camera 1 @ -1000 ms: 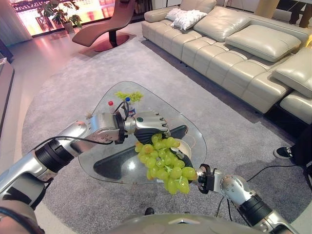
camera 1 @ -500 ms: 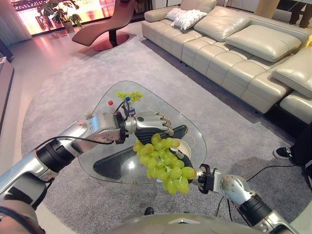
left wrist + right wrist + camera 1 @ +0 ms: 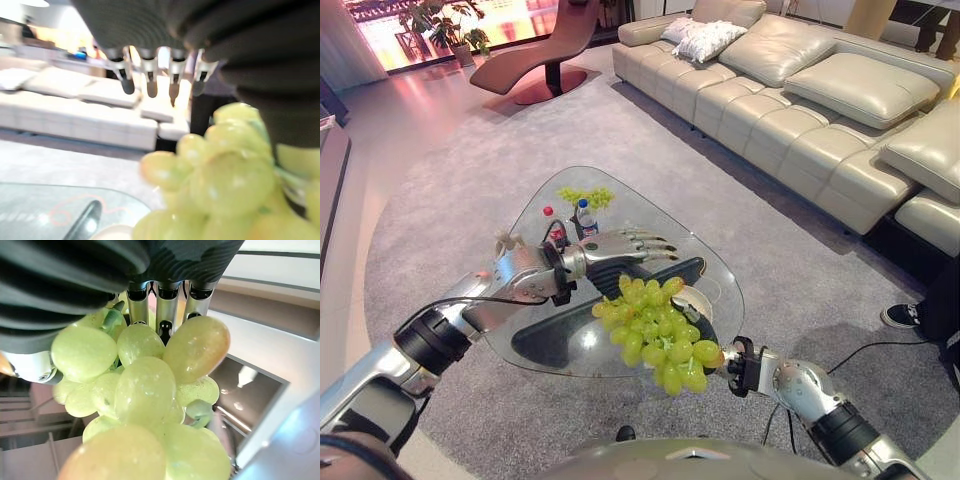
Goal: Pick up fruits into the plate
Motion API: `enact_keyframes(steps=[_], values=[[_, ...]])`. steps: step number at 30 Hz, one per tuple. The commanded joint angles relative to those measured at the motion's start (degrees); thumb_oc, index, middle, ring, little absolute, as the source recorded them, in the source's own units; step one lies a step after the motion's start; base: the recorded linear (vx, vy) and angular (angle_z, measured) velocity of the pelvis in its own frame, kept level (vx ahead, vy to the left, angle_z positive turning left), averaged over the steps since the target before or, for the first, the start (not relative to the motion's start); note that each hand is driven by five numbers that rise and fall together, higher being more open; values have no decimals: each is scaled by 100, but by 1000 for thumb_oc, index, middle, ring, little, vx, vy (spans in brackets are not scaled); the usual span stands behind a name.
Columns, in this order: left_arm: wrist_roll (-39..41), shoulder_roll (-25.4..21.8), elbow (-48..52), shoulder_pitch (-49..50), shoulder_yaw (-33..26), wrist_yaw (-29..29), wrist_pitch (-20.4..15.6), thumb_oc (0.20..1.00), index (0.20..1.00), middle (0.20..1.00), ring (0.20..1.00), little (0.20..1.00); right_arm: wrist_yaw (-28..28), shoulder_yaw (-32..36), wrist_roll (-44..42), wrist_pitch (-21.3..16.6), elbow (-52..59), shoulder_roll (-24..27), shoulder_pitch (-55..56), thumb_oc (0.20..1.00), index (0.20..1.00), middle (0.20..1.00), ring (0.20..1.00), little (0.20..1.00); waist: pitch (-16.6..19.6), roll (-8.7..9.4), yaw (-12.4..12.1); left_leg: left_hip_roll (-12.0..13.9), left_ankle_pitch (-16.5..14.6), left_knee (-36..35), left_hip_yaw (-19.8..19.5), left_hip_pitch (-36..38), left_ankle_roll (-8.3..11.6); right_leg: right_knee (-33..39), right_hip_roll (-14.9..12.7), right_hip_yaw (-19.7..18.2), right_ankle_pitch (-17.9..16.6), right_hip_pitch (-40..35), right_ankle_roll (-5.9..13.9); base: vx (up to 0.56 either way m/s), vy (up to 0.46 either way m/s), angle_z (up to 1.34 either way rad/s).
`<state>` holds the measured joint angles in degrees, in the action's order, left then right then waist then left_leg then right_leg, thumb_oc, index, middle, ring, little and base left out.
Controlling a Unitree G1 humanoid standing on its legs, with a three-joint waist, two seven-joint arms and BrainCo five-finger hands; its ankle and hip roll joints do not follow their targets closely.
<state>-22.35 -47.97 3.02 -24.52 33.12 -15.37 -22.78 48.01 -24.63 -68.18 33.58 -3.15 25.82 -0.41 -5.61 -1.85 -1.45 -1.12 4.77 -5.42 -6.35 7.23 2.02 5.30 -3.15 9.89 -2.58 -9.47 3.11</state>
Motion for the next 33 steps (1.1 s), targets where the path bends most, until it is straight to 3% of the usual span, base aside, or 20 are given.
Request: enact_keyframes(steps=[1, 11, 18, 25, 33], values=[[345, -119, -588, -75, -804, 465, 157, 1000, 1000, 1000, 1000, 1000, 209, 379, -603, -443, 266, -281, -73, 200, 200, 200, 200, 200, -119, 197, -113, -137, -1033, 172, 492, 508, -82, -103, -76, -96, 400, -176, 295, 34, 2, 1], [871, 129, -1332, 1105, -1839, 1183, 369, 1000, 1000, 1000, 1000, 1000, 71, 1273, -604, -1302, -306, -315, 260, 200, 200, 200, 200, 200, -217, 228, -118, -118, -1036, 213, 474, 499, -82, -118, -87, -57, 404, -173, 267, 38, 4, 1], [1256, 390, -1842, 1858, -2368, 1629, 582, 1000, 1000, 1000, 1000, 1000, -315, 1949, -247, -2146, -763, -211, 360, 200, 200, 200, 200, 200, -394, 227, -91, -99, -1048, 302, 477, 402, -80, -188, -86, -71, 422, -72, 228, 13, 1, 0], [1528, 719, -2547, 2283, -2514, 1987, 615, 1000, 1000, 1000, 1000, 1000, -837, 2430, 19, -2725, -1280, -21, 204, 200, 200, 200, 200, 200, -600, 199, -91, -95, -1050, 403, 469, 215, -69, -276, -60, -123, 447, 123, 183, 0, 0, 0], [2006, 1126, -3515, 2146, -2144, 2440, 662, 1000, 1000, 1000, 1000, 1000, -1637, 2682, 481, -3465, -1888, 394, -457, 200, 200, 200, 200, 200, -1095, 81, -88, -106, -1005, 567, 373, -239, -73, -521, -20, -222, 471, 613, 130, -85, -4, 0]])
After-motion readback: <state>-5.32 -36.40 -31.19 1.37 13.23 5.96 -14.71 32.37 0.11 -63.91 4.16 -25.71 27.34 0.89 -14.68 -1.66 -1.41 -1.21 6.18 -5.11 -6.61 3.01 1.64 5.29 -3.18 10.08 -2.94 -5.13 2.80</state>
